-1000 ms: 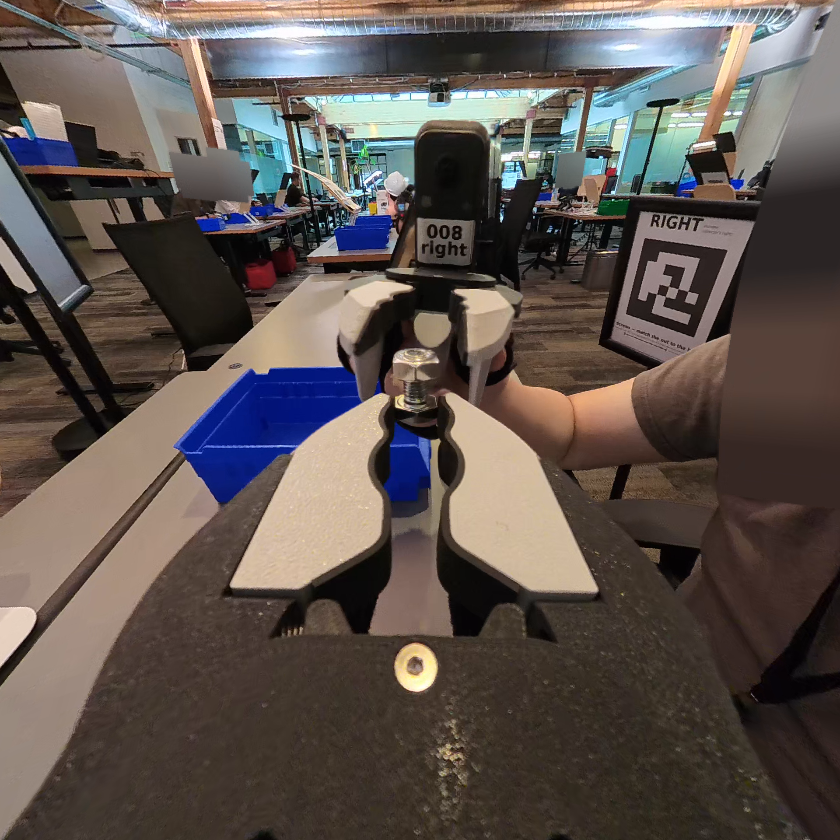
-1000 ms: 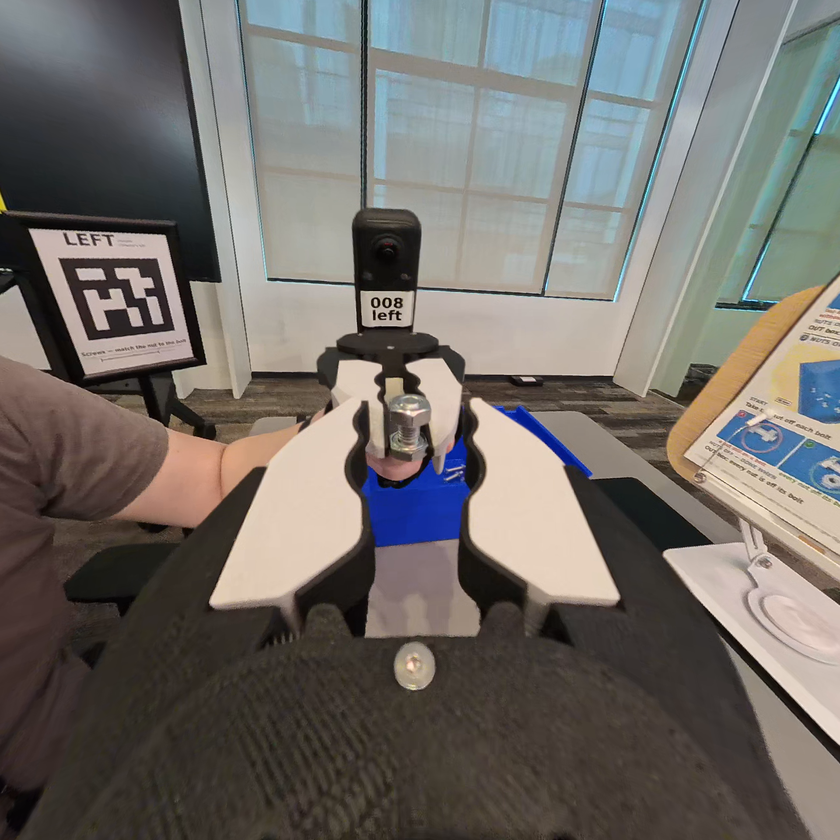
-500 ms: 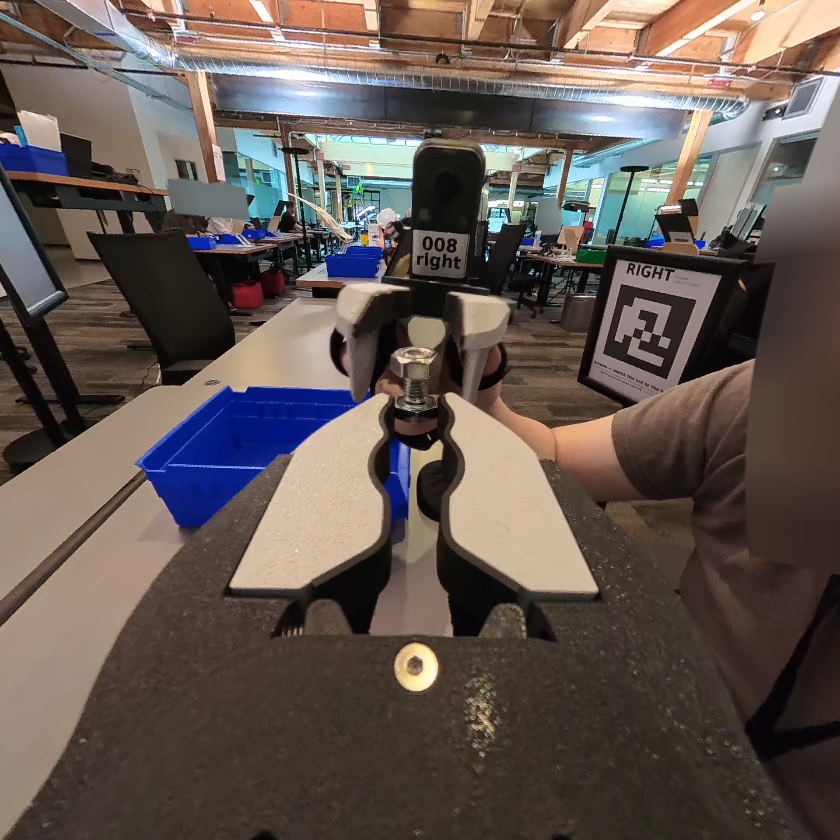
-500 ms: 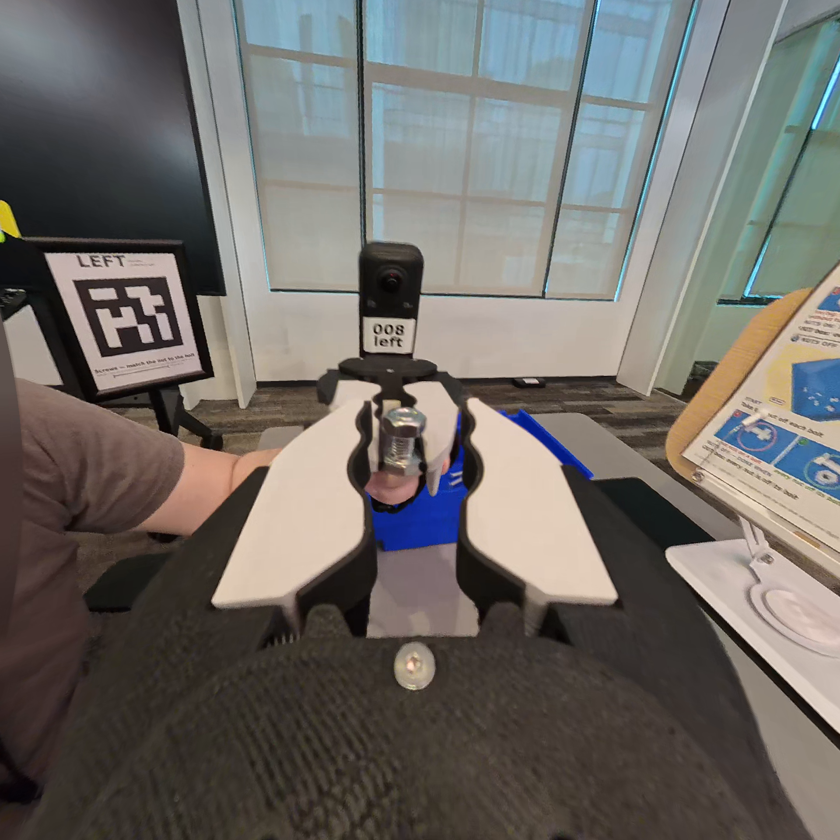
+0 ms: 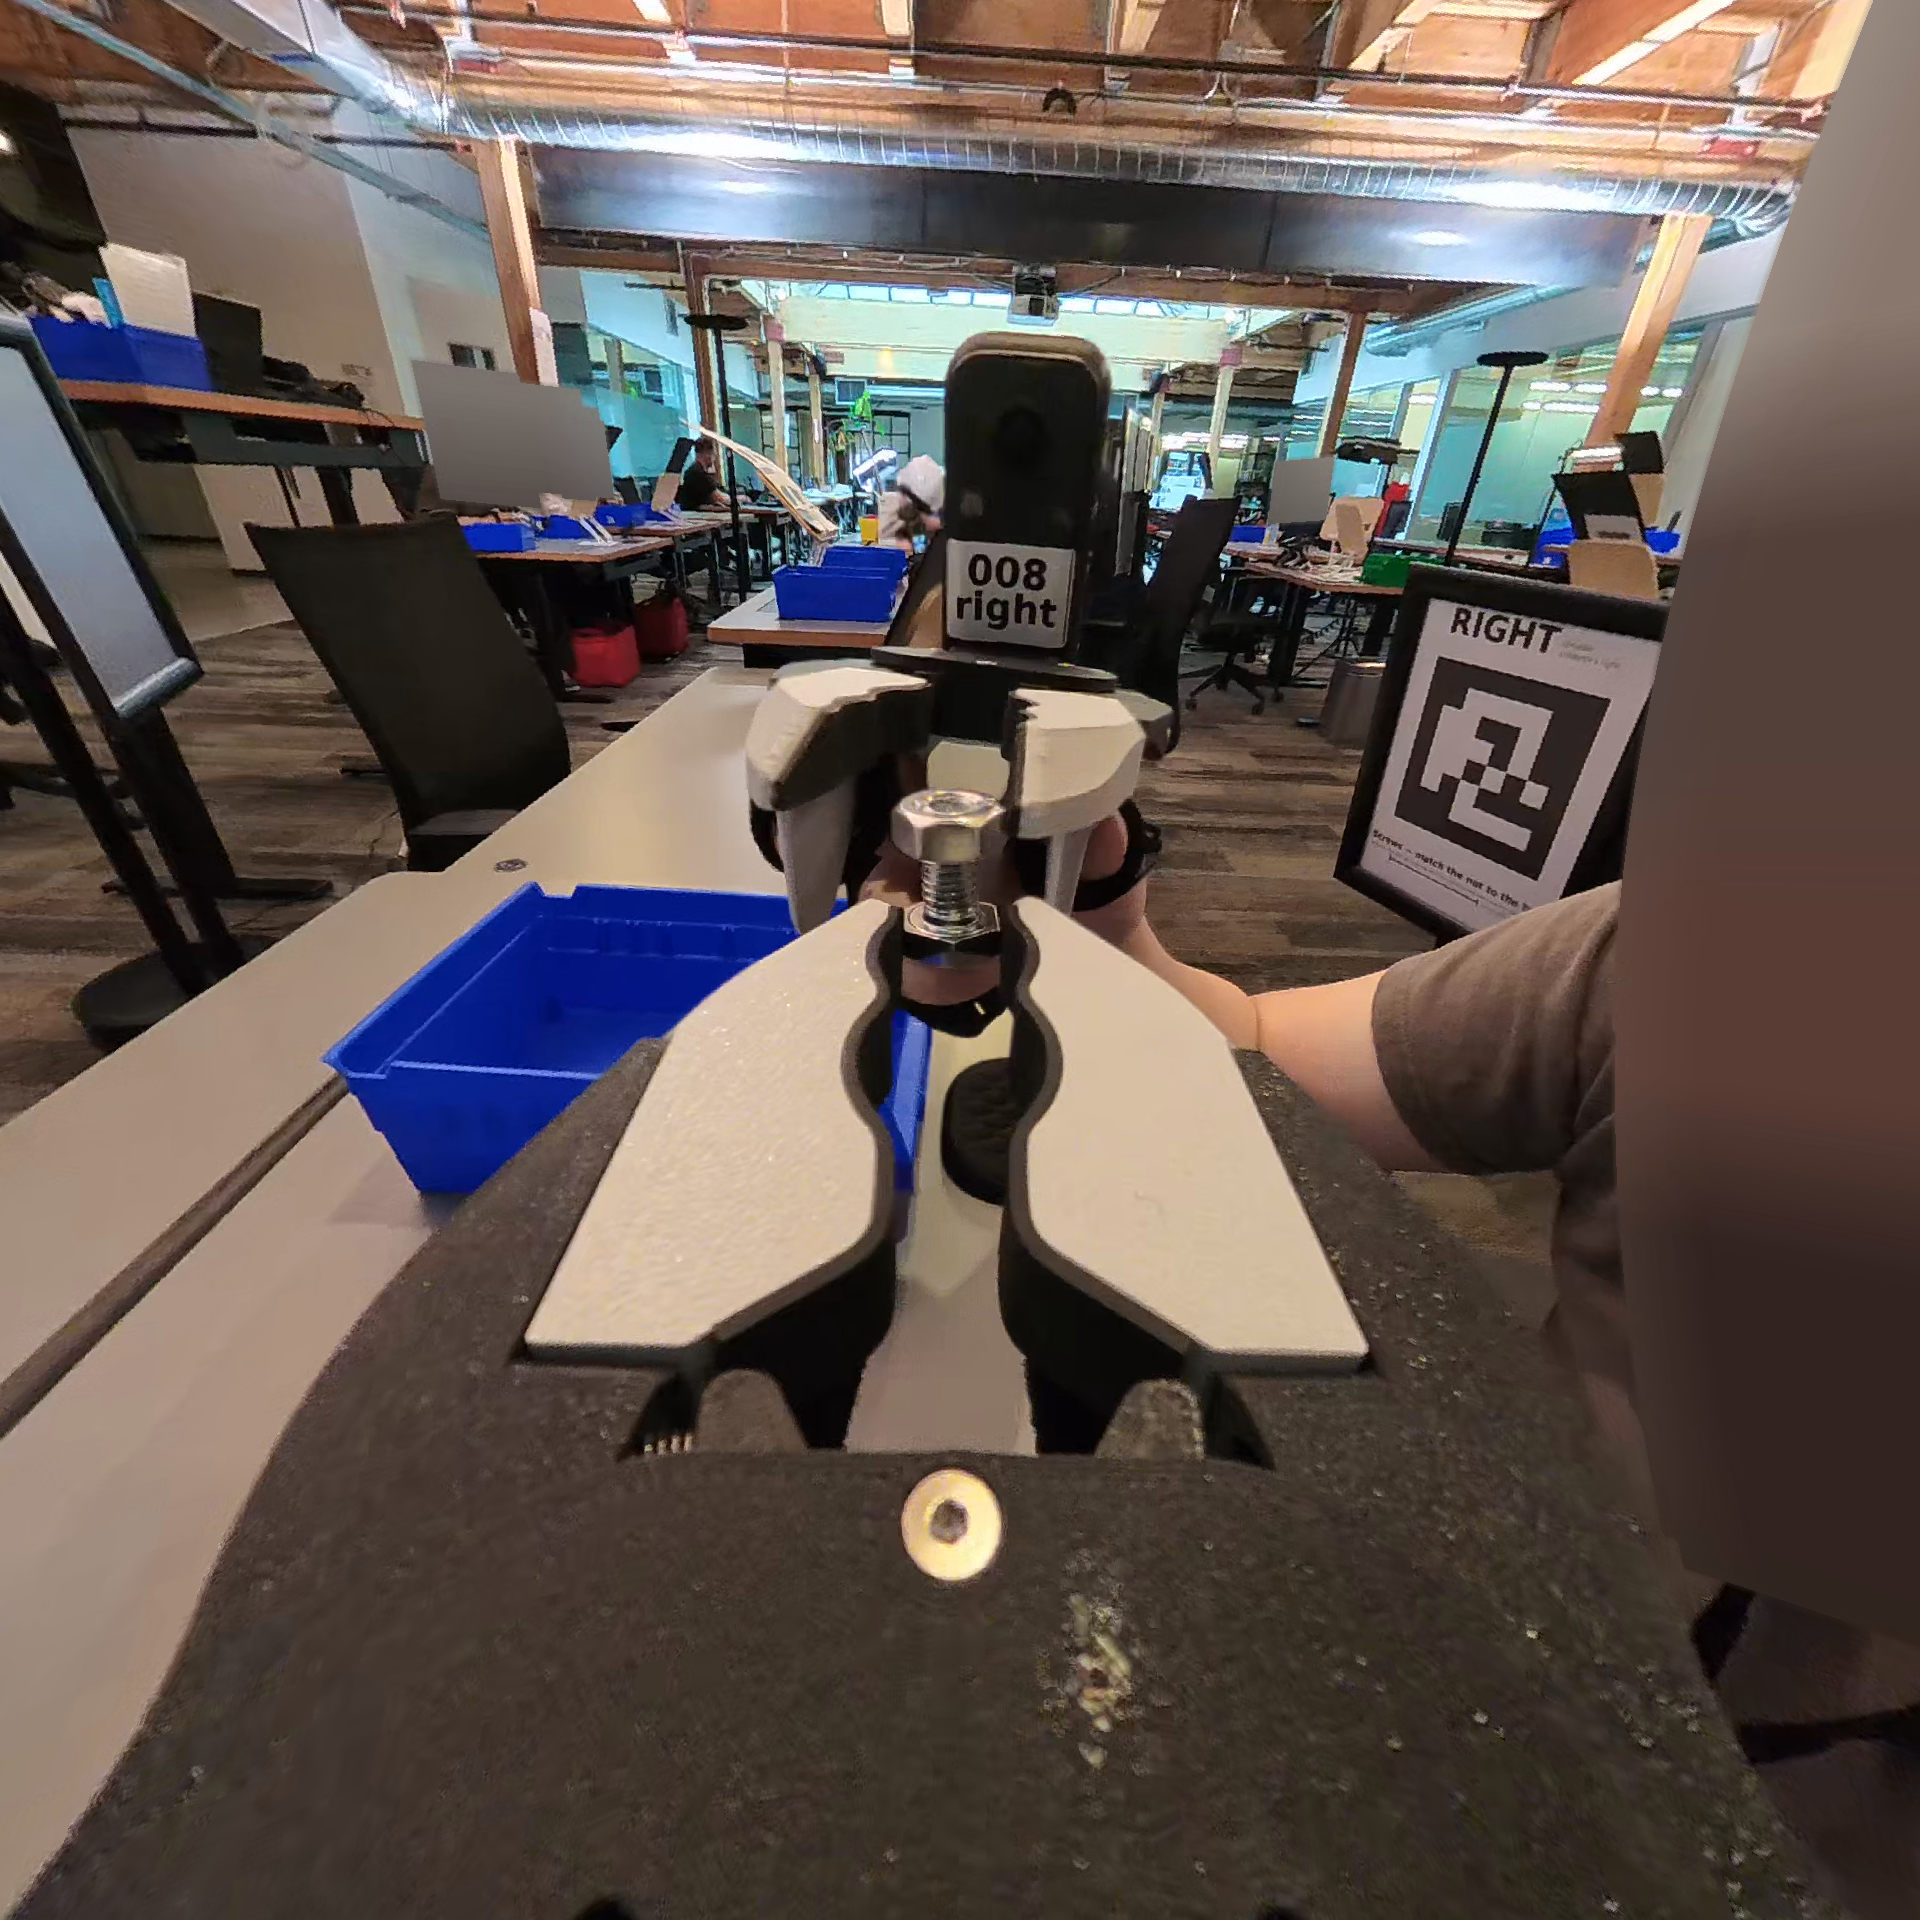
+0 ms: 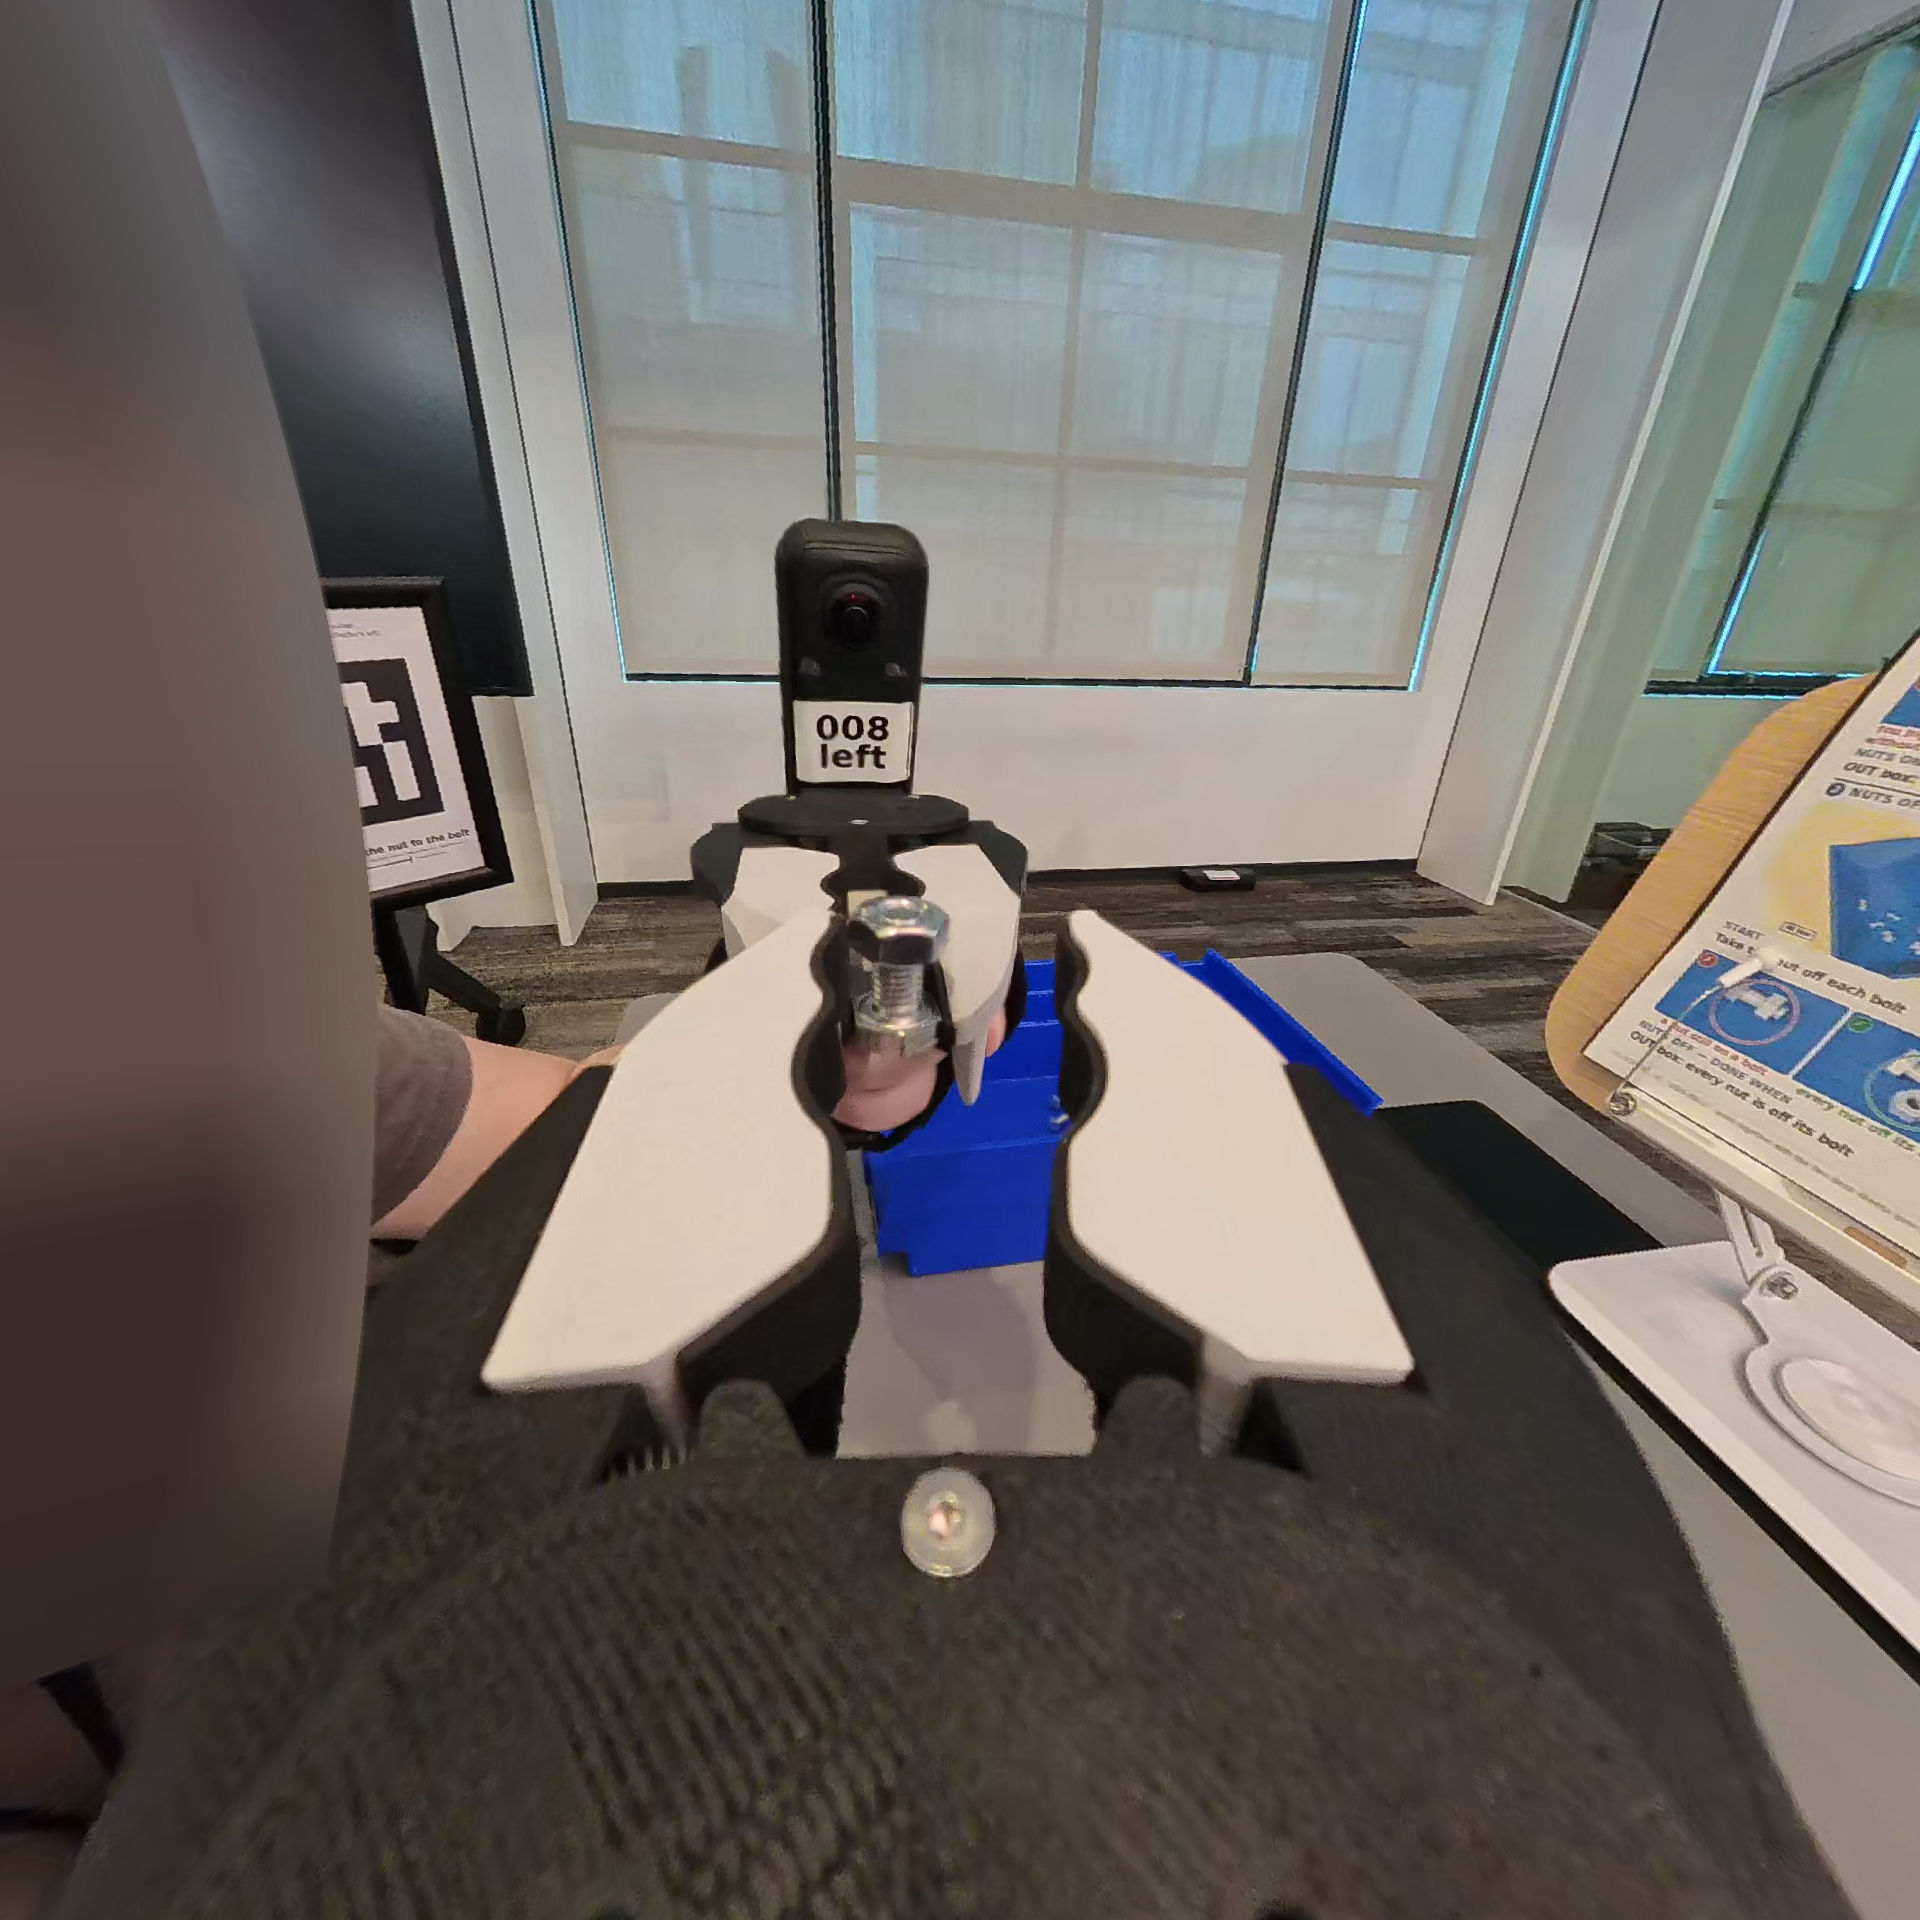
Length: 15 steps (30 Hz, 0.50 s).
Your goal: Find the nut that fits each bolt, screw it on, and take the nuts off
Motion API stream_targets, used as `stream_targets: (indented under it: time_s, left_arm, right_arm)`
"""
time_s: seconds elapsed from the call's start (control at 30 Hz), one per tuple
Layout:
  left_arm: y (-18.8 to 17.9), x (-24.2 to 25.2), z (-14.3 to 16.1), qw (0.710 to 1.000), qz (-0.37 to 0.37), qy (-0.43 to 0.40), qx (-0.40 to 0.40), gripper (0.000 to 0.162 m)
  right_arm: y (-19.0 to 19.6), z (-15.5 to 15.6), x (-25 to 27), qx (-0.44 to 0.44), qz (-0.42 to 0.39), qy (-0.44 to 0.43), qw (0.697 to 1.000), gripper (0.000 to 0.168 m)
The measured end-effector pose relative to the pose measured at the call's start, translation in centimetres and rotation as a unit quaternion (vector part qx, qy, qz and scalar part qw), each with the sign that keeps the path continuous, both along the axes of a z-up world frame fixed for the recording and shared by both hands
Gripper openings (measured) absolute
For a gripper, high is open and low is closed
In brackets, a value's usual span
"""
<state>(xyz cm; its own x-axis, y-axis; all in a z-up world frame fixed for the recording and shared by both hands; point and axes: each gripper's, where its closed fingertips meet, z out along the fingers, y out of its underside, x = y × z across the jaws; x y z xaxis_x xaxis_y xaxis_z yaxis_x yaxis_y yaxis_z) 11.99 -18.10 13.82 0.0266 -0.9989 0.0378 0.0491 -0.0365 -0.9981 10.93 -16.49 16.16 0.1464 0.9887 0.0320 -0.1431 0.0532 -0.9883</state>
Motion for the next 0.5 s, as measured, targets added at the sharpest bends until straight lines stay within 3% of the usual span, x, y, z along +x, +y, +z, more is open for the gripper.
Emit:
stream_targets:
  time_s: [0.13, 0.27, 0.5]
  left_arm:
    - [-0.2, -0.3, 0.3, 1.000, -0.009, -0.008, 0.018, 0.017]
    - [0.0, -0.1, -0.1, 1.000, -0.005, -0.002, 0.028, 0.017]
    - [0.0, 0.0, -0.1, 1.000, -0.001, -0.001, 0.031, 0.017]
  right_arm:
    - [0.6, 0.5, 1.0, -0.006, -0.014, 0.002, 1.000, 0.037]
    - [-0.7, 0.5, 0.4, -0.026, 0.023, 0.002, 0.999, 0.038]
    - [0.1, -0.3, 0.3, -0.032, -0.008, -0.025, 0.999, 0.037]
